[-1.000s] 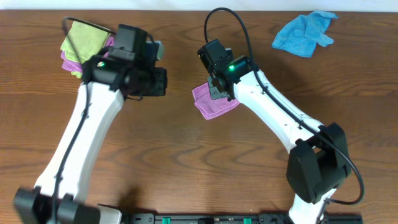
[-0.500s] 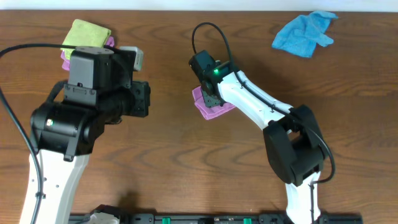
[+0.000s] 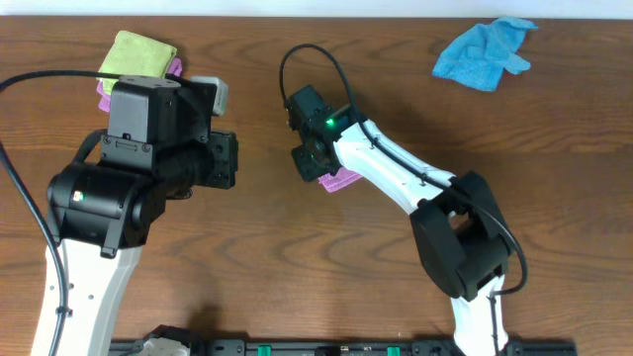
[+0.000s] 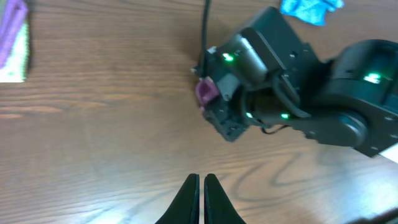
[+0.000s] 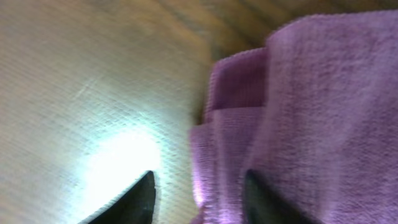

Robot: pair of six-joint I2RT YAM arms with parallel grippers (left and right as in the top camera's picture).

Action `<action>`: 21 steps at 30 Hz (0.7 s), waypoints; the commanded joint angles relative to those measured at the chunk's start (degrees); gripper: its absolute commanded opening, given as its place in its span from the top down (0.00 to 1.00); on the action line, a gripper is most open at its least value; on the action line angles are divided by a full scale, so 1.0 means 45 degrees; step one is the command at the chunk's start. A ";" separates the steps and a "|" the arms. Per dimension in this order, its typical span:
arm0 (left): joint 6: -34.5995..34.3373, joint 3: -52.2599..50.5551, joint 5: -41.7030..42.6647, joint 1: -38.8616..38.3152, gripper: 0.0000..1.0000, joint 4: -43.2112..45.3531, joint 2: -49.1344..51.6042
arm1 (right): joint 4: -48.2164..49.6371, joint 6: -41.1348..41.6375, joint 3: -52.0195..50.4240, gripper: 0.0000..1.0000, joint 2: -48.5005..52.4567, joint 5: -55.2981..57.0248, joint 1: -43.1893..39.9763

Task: Fold the cloth
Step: 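Hand the pink cloth from the right gripper to the left gripper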

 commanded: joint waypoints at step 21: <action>0.0335 -0.0083 0.4993 -0.0039 0.05 0.1787 0.7742 | -0.0957 -0.0486 0.0957 0.99 -0.1564 -0.0267 -0.3672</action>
